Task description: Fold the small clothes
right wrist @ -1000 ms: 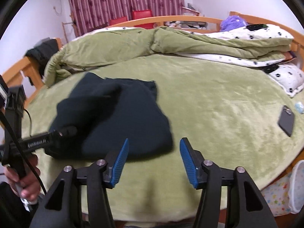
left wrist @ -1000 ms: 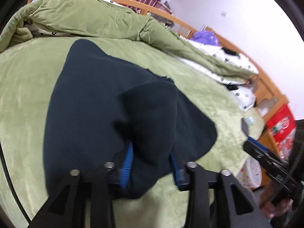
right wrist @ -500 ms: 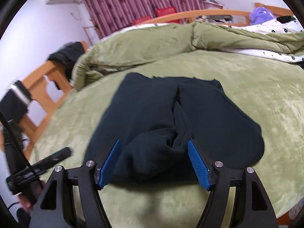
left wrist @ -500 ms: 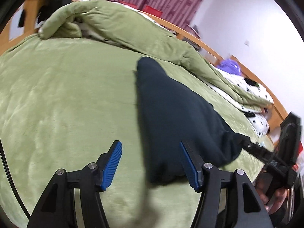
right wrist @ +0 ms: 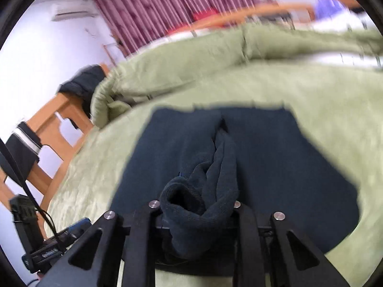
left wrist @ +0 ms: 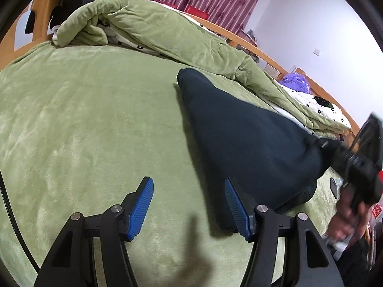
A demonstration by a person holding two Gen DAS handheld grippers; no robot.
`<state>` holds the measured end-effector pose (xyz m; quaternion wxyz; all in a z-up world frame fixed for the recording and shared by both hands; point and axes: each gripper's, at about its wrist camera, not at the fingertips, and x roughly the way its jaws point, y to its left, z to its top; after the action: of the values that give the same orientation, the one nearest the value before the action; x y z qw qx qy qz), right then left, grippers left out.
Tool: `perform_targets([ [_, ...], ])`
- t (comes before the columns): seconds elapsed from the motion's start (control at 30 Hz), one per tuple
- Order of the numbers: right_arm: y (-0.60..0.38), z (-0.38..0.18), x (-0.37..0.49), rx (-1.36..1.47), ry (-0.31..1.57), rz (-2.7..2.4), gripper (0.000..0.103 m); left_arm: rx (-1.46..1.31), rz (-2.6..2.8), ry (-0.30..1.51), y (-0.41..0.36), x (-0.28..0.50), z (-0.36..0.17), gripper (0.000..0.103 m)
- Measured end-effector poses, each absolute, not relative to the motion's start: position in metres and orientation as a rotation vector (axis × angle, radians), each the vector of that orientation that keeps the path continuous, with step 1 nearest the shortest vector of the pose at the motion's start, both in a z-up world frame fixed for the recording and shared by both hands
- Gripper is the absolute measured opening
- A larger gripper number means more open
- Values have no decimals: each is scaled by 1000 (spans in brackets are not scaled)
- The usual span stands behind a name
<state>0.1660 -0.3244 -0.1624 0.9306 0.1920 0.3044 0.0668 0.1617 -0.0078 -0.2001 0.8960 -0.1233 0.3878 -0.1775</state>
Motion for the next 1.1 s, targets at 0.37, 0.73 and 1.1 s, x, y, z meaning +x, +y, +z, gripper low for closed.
perform_targets([
  [0.37,-409,-213,148,255,926,-96,24,-196,-409,800,-46,163,-190,60],
  [0.73,-415,-181,138,157,763,-64,51,-130,-488,813,-108,175,-177,61],
  [1.1,-433,-239,169,142,930,-107,32,-28,-422,867,-129,173,-215,72],
])
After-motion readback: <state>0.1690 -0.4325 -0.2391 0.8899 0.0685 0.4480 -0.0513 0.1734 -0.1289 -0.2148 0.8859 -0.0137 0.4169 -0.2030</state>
